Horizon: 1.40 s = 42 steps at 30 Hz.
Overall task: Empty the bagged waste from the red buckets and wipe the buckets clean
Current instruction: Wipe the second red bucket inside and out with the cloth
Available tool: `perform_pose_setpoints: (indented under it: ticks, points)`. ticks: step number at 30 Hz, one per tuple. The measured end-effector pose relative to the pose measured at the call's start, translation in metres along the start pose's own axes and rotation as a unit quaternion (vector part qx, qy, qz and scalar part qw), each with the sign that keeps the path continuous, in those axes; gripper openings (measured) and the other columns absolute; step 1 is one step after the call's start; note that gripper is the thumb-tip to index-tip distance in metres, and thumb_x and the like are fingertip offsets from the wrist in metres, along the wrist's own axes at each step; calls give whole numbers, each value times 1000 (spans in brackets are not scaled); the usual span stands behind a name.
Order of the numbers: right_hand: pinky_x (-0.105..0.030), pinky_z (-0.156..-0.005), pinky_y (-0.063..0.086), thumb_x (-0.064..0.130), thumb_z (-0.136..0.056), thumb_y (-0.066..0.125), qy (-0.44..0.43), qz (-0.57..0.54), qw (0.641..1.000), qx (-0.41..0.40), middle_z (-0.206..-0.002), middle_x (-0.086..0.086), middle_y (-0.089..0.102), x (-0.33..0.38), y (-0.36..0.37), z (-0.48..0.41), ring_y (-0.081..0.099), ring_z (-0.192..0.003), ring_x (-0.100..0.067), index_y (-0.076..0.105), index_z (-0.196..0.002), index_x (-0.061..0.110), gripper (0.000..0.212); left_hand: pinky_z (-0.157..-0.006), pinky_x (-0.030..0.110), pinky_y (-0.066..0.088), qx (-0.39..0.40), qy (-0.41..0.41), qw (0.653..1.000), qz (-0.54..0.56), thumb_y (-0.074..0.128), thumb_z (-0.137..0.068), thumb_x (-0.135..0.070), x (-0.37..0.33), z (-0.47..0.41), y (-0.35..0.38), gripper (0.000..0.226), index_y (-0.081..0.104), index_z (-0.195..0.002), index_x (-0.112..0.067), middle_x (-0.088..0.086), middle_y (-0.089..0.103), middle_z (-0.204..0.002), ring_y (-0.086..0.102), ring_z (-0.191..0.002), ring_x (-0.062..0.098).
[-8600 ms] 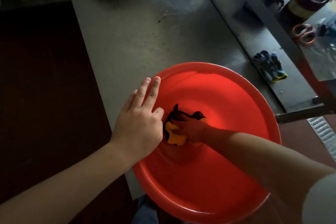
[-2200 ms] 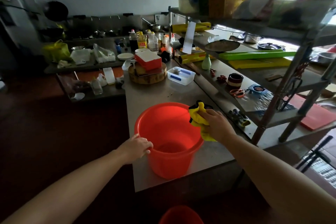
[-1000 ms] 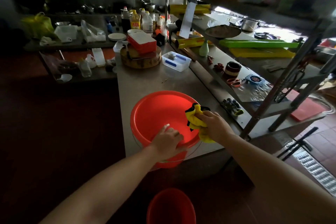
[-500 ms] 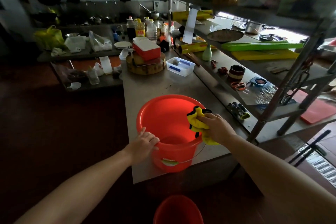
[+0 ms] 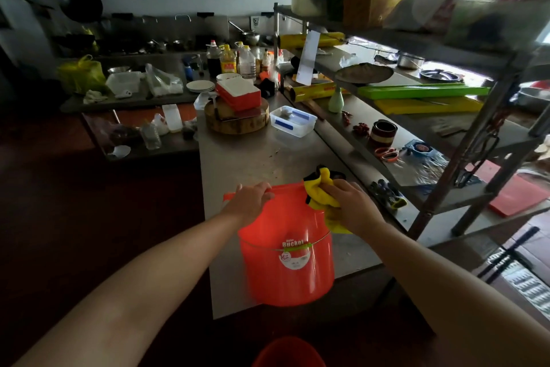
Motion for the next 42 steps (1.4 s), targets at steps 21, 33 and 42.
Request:
perform_pose_setpoints:
  ticks: [21,33,42]
  points:
    - [-37,-105,40,37,-92,63,-14,8,998,63,-146,11,42,41,74,34,45,-120,-18,33,-153,42,67,-122,50,14,50,-35,998,-15,32,-109,-33,46,-7,60,56,17,-161,-22,7,30,-163,31,-148,29]
    - [-38,-100,39,31,-92,64,-7,9,998,61,-143,7,45,49,83,44,46,-119,-22,42,-150,39,62,-116,61,-8,94,159,949,-254,44,-55,-101,71,32,84,141,-28,-154,-31,15,-42,-156,-26,-148,42]
    - [-43,-101,46,46,-82,74,-47,39,998,21,-141,2,51,41,66,59,53,-116,-26,46,-150,31,75,-122,38,20,101,140,979,-111,51,-100,-53,55,15,52,82,8,-162,-23,-2,0,-169,9,-155,20]
Point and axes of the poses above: each hand's wrist, its own z-axis away from the middle knuckle, its own y-axis out of the palm, x = y × z, the point moved 4 cm from there along -z, towards the middle knuckle
